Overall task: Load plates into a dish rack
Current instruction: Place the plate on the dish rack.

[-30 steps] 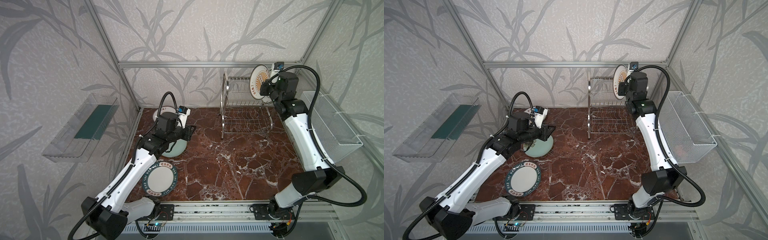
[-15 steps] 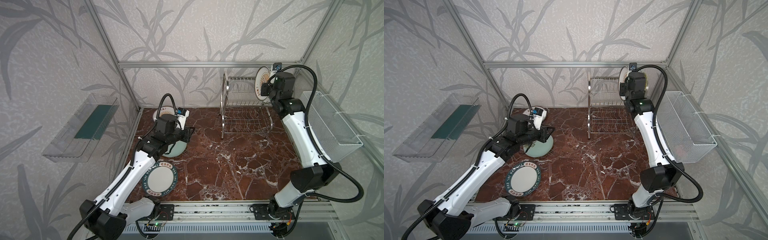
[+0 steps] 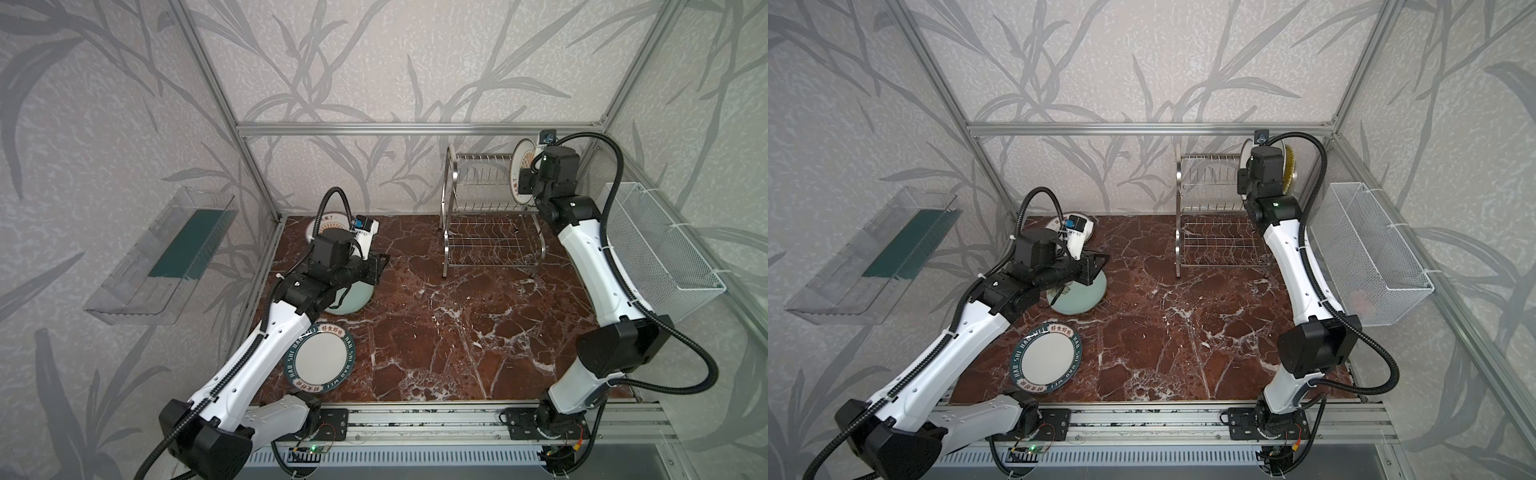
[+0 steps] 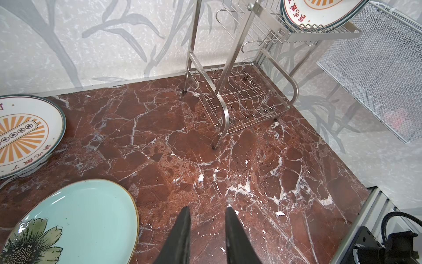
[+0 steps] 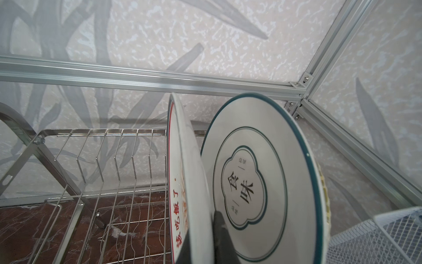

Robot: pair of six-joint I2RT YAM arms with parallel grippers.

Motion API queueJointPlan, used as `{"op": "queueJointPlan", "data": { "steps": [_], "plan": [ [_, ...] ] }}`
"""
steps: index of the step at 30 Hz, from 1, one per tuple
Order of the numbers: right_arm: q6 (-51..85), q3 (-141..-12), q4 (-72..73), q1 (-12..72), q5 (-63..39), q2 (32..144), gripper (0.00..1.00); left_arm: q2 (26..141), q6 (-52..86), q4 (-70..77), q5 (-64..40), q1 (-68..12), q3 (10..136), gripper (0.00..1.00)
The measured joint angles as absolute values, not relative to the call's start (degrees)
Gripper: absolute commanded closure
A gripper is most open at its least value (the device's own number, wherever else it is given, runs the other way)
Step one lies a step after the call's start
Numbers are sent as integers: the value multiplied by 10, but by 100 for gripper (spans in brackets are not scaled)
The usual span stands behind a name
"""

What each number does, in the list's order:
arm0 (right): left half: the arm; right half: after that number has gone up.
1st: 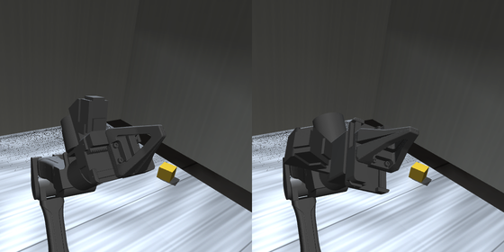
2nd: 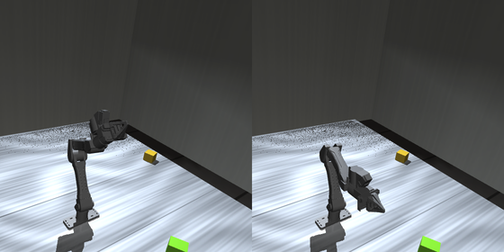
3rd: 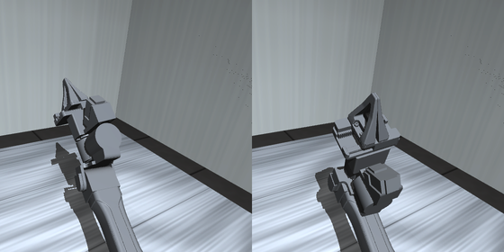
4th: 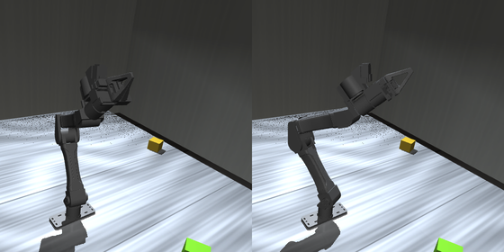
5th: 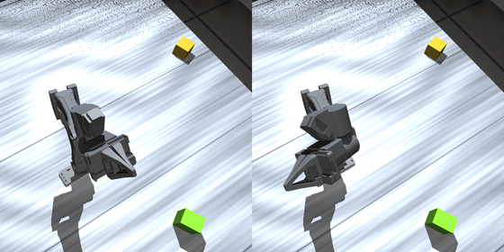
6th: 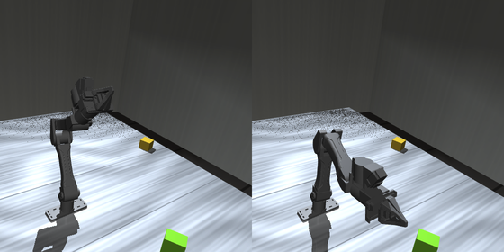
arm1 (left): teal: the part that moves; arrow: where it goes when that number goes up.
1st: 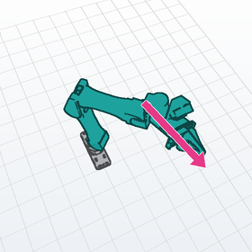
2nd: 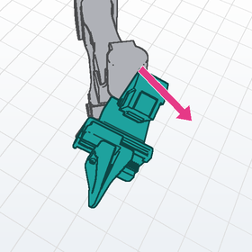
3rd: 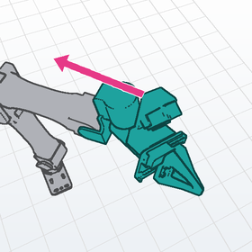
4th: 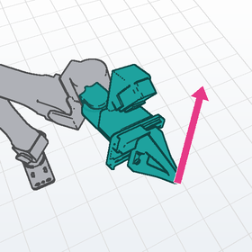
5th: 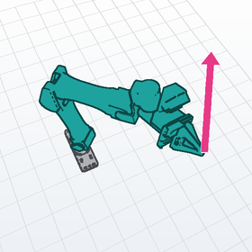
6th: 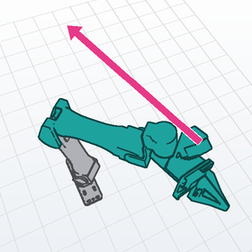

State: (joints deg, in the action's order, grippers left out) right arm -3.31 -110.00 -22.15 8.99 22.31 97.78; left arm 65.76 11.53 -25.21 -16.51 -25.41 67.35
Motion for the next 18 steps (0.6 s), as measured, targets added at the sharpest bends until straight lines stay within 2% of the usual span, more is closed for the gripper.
{"op": "queueJointPlan", "data": {
  "steps": [18],
  "plan": [
    [-33,-1100,-221,90,226,994,100,658,115,-252,-164,-254,673,74]
  ]
}}
